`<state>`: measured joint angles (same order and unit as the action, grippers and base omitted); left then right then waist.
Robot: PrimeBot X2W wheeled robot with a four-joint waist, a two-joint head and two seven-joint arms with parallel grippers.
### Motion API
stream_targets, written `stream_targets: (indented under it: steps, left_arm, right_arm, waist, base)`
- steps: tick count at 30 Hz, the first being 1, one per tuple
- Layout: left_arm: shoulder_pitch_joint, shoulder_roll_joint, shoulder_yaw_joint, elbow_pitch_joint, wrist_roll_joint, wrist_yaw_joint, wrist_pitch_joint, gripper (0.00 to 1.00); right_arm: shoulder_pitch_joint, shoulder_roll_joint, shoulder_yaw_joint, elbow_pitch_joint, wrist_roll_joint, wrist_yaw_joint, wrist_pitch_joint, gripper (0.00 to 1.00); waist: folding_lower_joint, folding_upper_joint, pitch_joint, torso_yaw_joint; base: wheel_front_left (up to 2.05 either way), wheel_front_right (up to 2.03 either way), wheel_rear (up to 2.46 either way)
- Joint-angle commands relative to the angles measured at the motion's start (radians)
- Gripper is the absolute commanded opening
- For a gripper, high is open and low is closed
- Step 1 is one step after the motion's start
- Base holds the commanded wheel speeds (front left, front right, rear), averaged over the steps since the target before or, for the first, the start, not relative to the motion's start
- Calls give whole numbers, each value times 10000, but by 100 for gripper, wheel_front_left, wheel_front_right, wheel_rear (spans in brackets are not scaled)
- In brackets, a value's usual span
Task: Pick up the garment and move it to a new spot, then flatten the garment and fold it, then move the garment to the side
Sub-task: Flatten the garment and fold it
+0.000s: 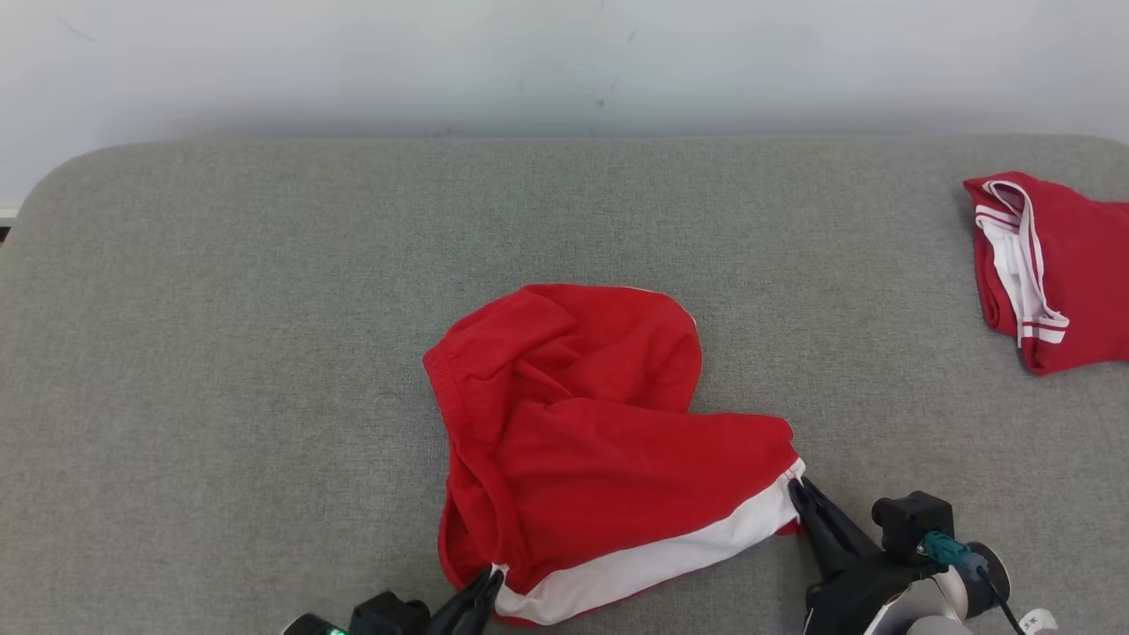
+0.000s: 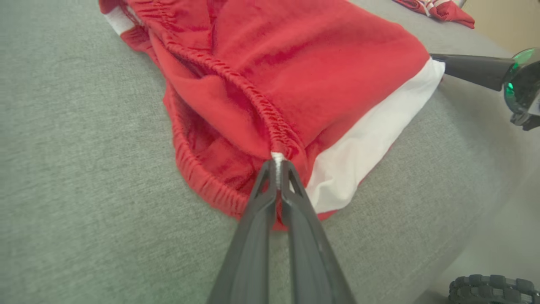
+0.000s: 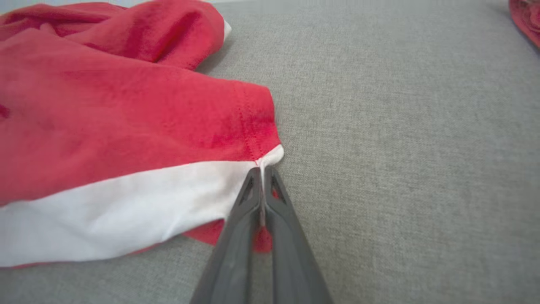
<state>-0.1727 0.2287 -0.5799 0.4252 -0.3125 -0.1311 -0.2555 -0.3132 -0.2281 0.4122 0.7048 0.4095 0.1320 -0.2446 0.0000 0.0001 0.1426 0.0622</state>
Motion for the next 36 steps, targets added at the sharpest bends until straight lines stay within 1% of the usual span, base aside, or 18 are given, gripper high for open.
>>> stream_targets:
  steps: [1, 6, 11, 14, 17, 19, 21, 23, 27, 32, 36]
  left_arm:
    - [9, -34, 126, -79, -174, 16, -61, 0]
    - [-87, -65, 818, -754, -611, 47, -90, 0]
    - [-649, -73, 1775, -1787, -1117, 62, -88, 0]
    - [-1387, -25, 2183, -2198, -1382, 49, -77, 0]
    - [-2531, 58, 2433, -2393, -1608, 37, 144, 0]
    - [-3462, 132, 2502, -2435, -1736, 28, 437, 0]
    - [-4494, 152, 2654, -2354, -2122, 28, 794, 0]
    - [-5632, 208, 2814, -2210, -2448, 21, 1177, 0]
    - [-8107, 100, 3111, -1732, -3300, 20, 1867, 0]
    - [-11105, 18, 2959, -810, -3908, 18, 2324, 0]
    - [-13132, 34, 2823, 216, -4203, 16, 2463, 0]
  right_arm:
    - [-116, -95, 60, -73, 34, -28, -114, 0]
    - [-212, -301, 88, -772, 224, -28, -206, 0]
    - [-529, -453, -14, -2009, 677, -28, -209, 0]
    - [-1071, -581, -104, -2605, 1002, -28, -211, 0]
    - [-1824, -689, -340, -2954, 1438, -28, -170, 0]
    - [-2558, -719, -596, -3172, 1753, -27, -40, 0]
    - [-3404, -798, -784, -3378, 1944, -28, 178, 0]
    - [-4318, -873, -992, -3471, 2130, -28, 561, 0]
    - [-6564, -1008, -1515, -3462, 2531, -28, 1380, 0]
    - [-9494, -1067, -2034, -2852, 2569, -27, 2506, 0]
    - [-11605, -937, -2379, -2055, 2373, -28, 2956, 0]
  waist:
    - [0, -1, -54, 10]
    - [0, -1, -170, -34]
    - [0, -1, -72, -151]
    - [0, -1, 168, -230]
    - [0, -1, 583, -272]
    - [0, -1, 1002, -274]
    - [0, -1, 1541, -294]
    - [0, -1, 2141, -332]
    - [0, -1, 3317, -320]
    - [0, -1, 4378, -225]
    - [0, -1, 4841, -218]
  base:
    - [0, 0, 0]
    - [0, 0, 0]
    - [0, 0, 0]
    - [0, 0, 0]
    - [0, 0, 0]
    - [0, 0, 0]
    - [0, 0, 0]
    - [0, 0, 0]
    - [0, 0, 0]
    - [0, 0, 0]
    - [0, 0, 0]
